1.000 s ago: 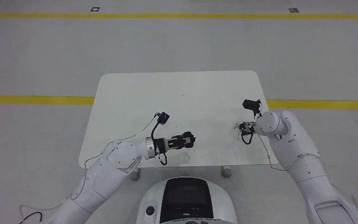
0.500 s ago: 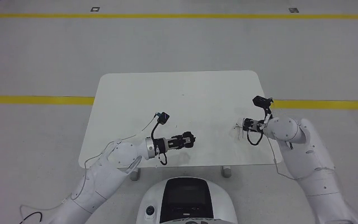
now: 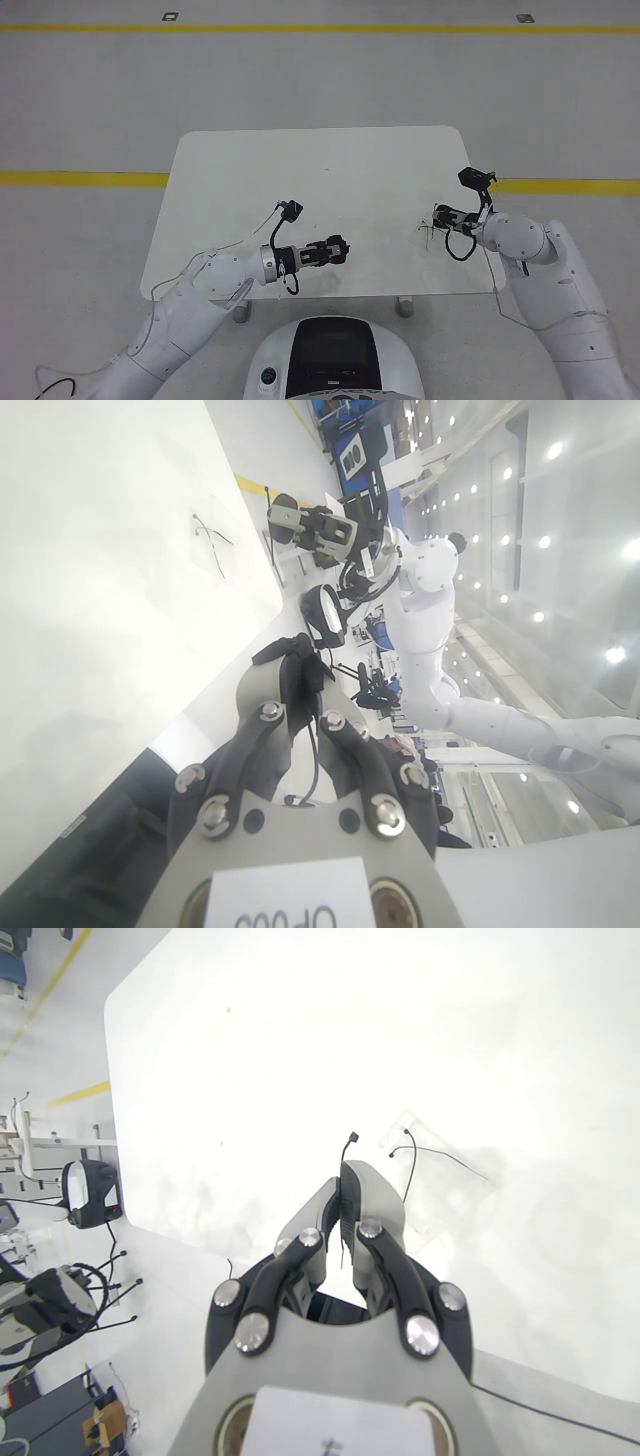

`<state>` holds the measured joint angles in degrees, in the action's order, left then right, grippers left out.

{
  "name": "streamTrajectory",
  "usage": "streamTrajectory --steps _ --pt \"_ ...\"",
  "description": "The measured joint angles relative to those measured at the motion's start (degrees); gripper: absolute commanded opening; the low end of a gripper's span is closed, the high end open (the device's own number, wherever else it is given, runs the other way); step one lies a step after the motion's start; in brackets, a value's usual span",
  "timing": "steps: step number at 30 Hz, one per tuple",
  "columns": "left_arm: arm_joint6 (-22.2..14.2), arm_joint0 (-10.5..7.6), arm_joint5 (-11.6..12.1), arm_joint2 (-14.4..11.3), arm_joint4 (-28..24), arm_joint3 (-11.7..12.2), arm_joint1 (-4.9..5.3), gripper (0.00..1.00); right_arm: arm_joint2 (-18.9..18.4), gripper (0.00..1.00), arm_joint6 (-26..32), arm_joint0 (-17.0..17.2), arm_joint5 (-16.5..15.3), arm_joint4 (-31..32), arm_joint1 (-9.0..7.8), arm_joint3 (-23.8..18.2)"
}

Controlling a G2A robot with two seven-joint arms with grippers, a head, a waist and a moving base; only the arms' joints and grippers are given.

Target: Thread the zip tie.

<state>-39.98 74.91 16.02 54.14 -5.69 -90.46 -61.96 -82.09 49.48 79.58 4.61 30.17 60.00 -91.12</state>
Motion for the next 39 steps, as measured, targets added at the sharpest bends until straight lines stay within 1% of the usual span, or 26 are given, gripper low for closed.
streamTrajectory --steps 2,5,8,11,14,16,23,24,26,28,29,30,32,35,37,39 --pt "0.0 0.0 0.0 0.0 0.0 0.0 0.0 0.0 -0.9 0.0 -6.0 2.2 -3.6 -2.2 0.08 -1.8" --pt "0.0 0.0 0.0 0.0 0.0 0.0 0.0 0.0 -1.7 0.0 -12.2 5.5 -8.0 -1.3 0.02 -4.6" --pt "0.0 0.0 0.0 0.0 0.0 0.0 0.0 0.0 -1.8 0.0 -17.6 8.4 -11.0 -1.1 0.14 -7.0" --pt "0.0 0.0 0.0 0.0 0.0 0.0 0.0 0.0 -1.7 0.0 -22.0 10.5 -13.5 -2.0 0.33 -8.2" --pt "0.0 0.0 0.0 0.0 0.0 0.0 0.0 0.0 -1.1 0.0 -25.0 11.5 -15.7 -1.6 0.48 -8.6" --pt "0.0 0.0 0.0 0.0 0.0 0.0 0.0 0.0 -1.2 0.0 -25.9 11.6 -15.6 -0.6 0.49 -8.5" --pt "0.0 0.0 0.0 0.0 0.0 0.0 0.0 0.0 -1.2 0.0 -25.9 11.6 -15.5 -0.5 0.49 -8.6" --pt "0.0 0.0 0.0 0.0 0.0 0.0 0.0 0.0 -1.0 0.0 -26.5 11.7 -16.1 -0.4 0.53 -9.1" --pt "0.1 0.06 -0.1 -0.1 0.0 0.0 -0.02 0.0 -0.2 0.0 -29.0 12.4 -20.0 0.5 0.6 -10.5" --pt "0.9 0.33 -0.5 -0.8 -0.4 0.0 -0.19 0.0 0.5 0.0 -31.6 13.0 -23.6 3.0 0.6 -11.3" --pt "1.5 0.31 -0.8 -1.4 -1.0 0.1 -0.37 0.0 1.2 0.0 -33.3 13.3 -24.4 5.1 0.57 -11.9" --pt "1.8 0.16 -1.0 -1.9 -1.7 0.4 -0.54 0.0 1.8 0.0 -34.6 13.4 -24.4 6.7 0.54 -12.2" --pt "2.2 -0.64 -2.5 -3.1 -3.8 1.4 -1.0 0.0 3.1 0.0 -37.5 13.5 -24.1 9.8 0.37 -12.4" --pt "3.1 -2.27 -6.2 -4.6 -5.7 2.2 -1.65 0.0 5.0 0.0 -41.9 13.5 -24.1 12.6 -0.02 -12.5" --pt "3.9 -2.77 -7.4 -5.2 -6.4 2.2 -1.93 0.0 6.3 0.0 -44.7 13.6 -24.1 13.5 -0.35 -12.4" --pt "4.5 -3.24 -7.9 -5.9 -6.7 2.3 -2.19 0.0 7.9 0.0 -47.6 13.5 -24.1 14.0 -0.81 -12.0"
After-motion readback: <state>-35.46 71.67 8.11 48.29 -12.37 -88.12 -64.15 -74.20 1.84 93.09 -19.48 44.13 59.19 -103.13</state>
